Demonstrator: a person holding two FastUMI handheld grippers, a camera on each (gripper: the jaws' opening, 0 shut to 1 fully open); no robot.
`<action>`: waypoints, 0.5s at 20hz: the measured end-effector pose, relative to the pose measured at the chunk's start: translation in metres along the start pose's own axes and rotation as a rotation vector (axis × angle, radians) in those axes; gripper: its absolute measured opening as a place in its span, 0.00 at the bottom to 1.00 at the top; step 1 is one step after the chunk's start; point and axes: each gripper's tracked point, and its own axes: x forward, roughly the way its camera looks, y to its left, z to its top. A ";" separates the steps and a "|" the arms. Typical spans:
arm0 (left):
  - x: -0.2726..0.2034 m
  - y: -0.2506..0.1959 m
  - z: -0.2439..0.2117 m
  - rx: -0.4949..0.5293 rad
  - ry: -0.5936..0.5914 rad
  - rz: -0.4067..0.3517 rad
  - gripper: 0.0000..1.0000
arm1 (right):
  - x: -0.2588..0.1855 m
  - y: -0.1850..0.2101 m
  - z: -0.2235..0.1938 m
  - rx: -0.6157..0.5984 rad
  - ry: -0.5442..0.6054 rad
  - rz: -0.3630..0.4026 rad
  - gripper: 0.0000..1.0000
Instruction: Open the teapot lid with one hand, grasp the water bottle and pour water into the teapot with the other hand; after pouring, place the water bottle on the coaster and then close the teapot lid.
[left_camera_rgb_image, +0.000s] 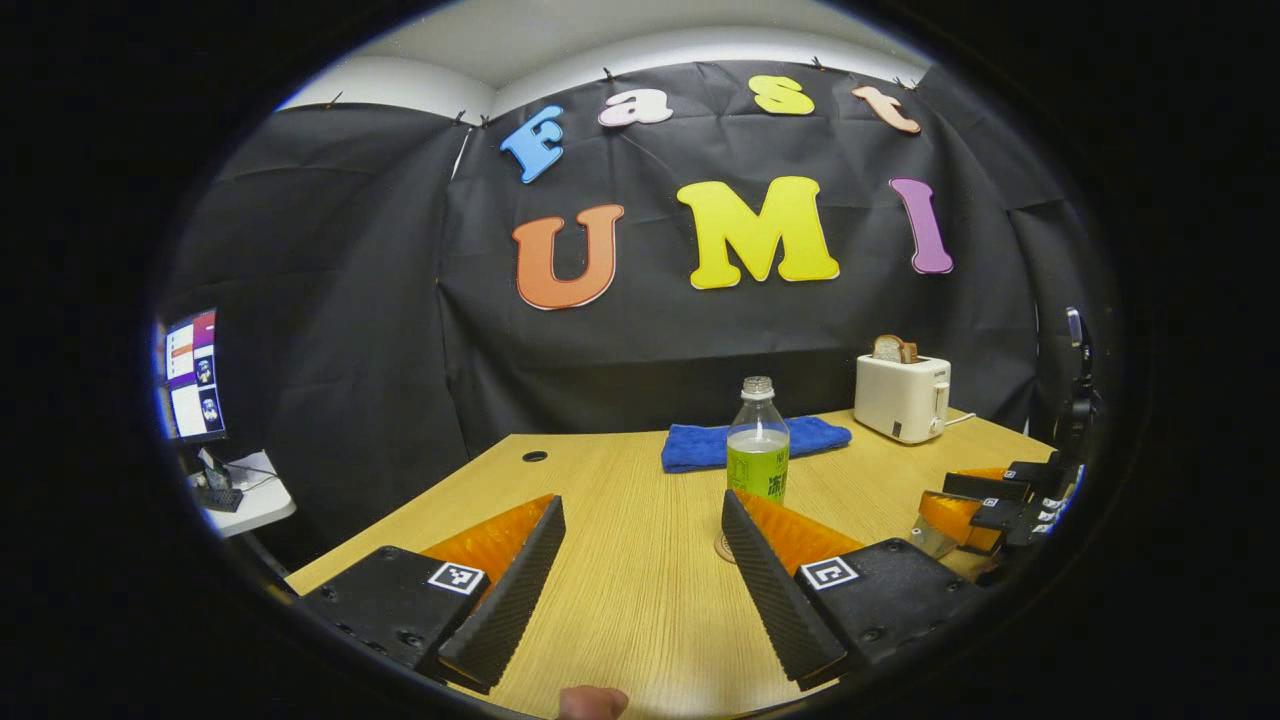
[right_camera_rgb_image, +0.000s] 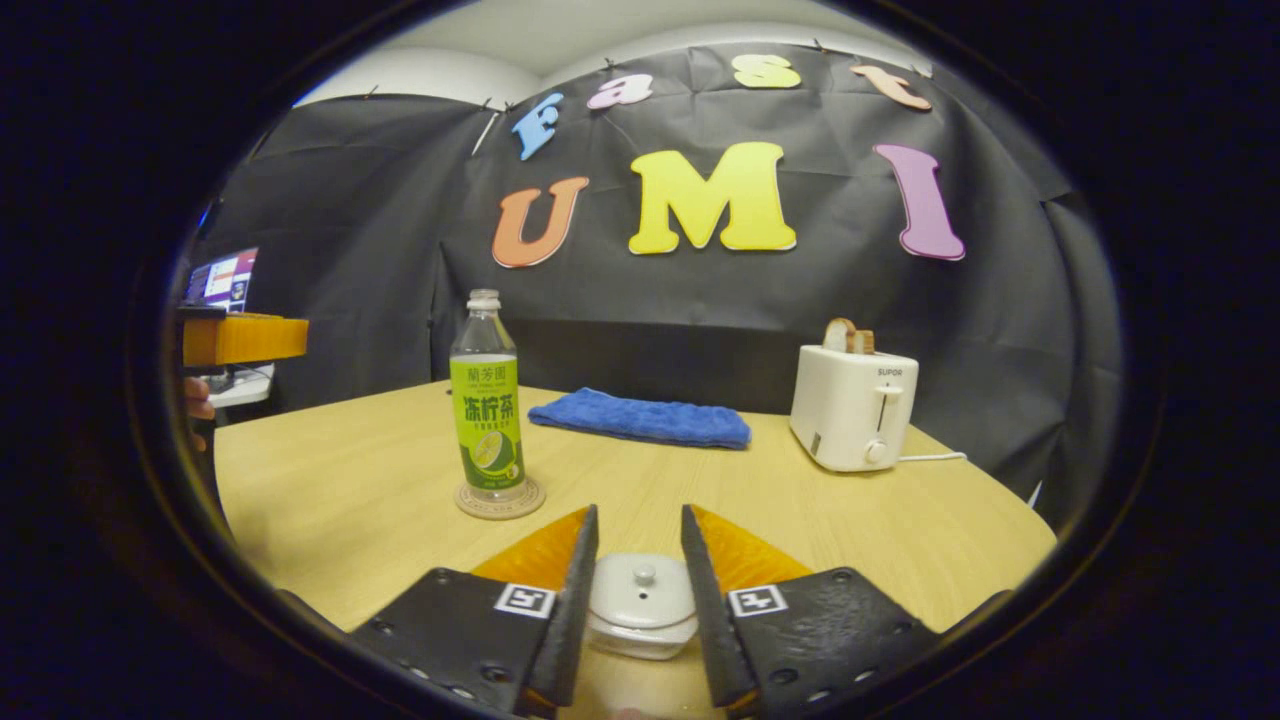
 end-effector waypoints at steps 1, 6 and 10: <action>-0.002 0.000 0.002 -0.005 -0.003 0.001 0.98 | -0.002 0.000 0.005 0.004 -0.011 -0.007 0.67; -0.010 -0.009 0.010 -0.036 -0.018 -0.017 0.99 | -0.019 -0.011 0.034 0.030 -0.085 -0.072 0.94; -0.022 -0.015 0.021 -0.032 -0.037 -0.030 0.99 | -0.045 -0.030 0.054 0.043 -0.125 -0.135 0.94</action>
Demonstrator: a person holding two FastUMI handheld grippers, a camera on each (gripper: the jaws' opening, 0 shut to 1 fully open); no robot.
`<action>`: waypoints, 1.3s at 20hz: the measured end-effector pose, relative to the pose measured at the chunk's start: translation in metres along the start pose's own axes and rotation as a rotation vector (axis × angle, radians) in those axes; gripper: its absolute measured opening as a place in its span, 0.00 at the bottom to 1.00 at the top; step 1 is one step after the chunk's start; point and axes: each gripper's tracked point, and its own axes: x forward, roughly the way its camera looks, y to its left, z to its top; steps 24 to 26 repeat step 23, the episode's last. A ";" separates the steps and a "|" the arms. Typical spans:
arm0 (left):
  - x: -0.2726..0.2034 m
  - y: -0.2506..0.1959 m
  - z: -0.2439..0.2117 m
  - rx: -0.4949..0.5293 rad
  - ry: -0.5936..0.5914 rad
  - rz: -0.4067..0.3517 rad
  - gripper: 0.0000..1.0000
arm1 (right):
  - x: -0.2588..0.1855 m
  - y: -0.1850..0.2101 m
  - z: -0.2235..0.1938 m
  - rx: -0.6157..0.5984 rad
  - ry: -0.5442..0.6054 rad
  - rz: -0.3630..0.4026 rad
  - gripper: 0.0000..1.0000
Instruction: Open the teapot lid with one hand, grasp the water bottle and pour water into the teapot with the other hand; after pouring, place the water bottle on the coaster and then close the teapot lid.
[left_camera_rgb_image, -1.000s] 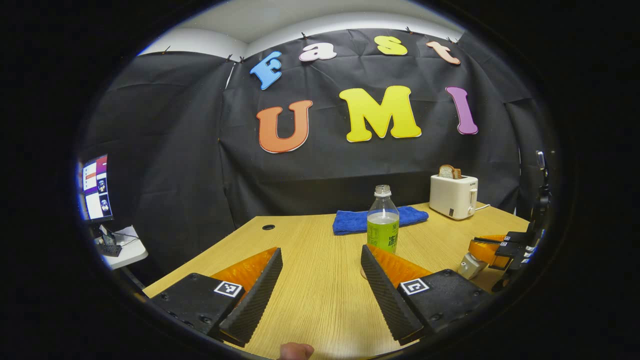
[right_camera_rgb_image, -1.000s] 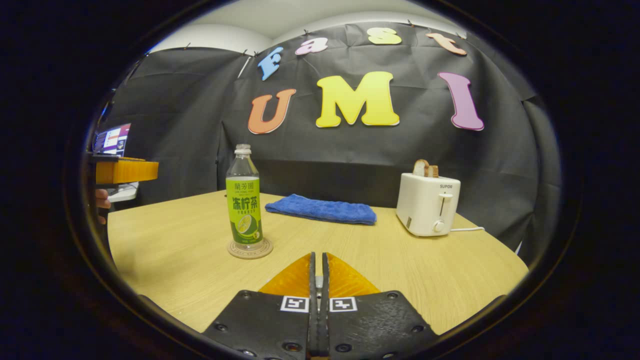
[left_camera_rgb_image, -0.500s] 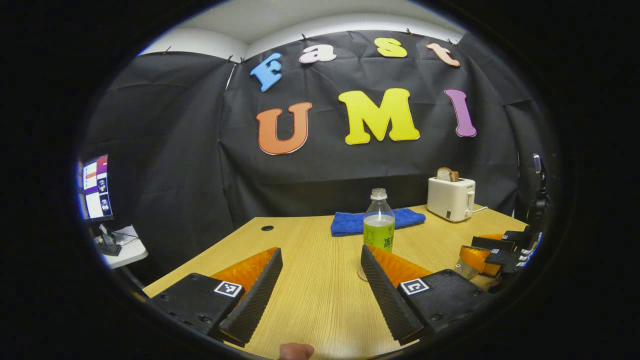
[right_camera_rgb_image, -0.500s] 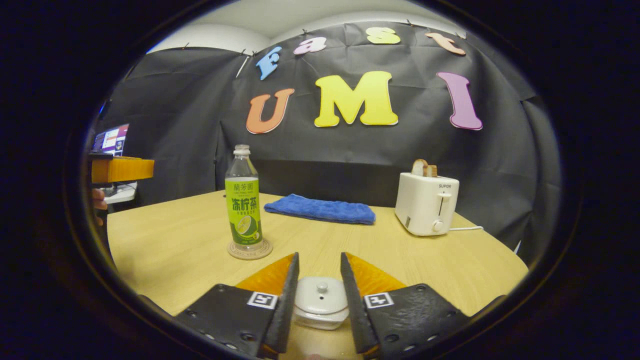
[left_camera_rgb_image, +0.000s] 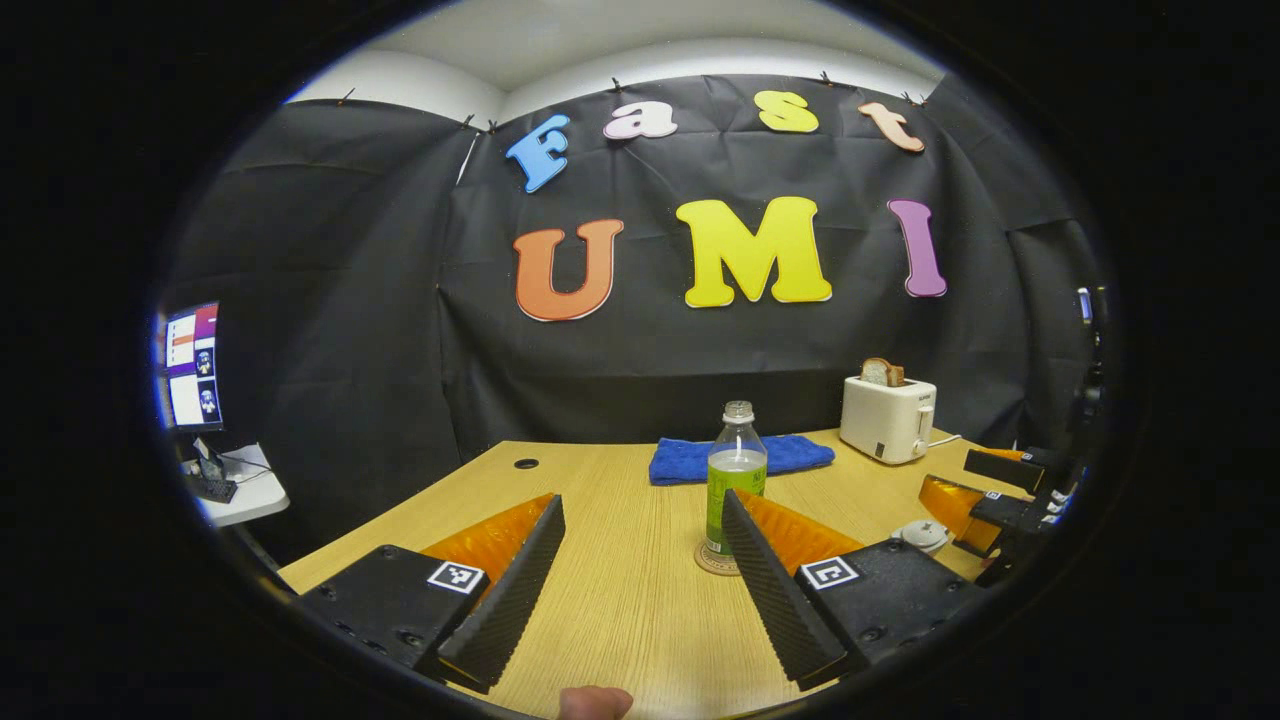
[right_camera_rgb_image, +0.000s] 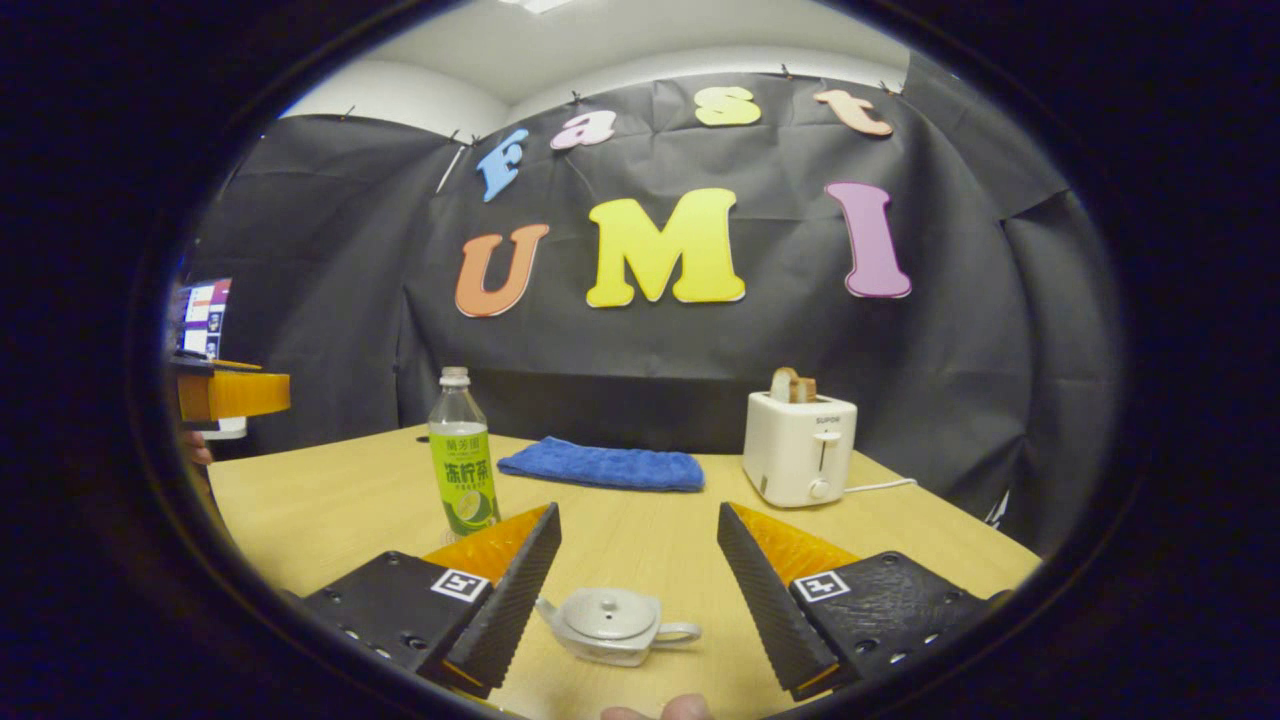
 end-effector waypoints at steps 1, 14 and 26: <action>-0.003 -0.002 0.004 0.006 -0.008 -0.001 0.99 | -0.006 -0.005 0.006 0.002 -0.006 -0.016 0.94; -0.078 -0.049 0.009 0.016 -0.067 0.010 0.98 | -0.119 -0.032 0.052 -0.049 -0.089 -0.119 0.94; -0.088 -0.072 0.011 0.035 -0.096 -0.026 0.99 | -0.145 -0.006 0.053 -0.043 -0.106 -0.111 0.94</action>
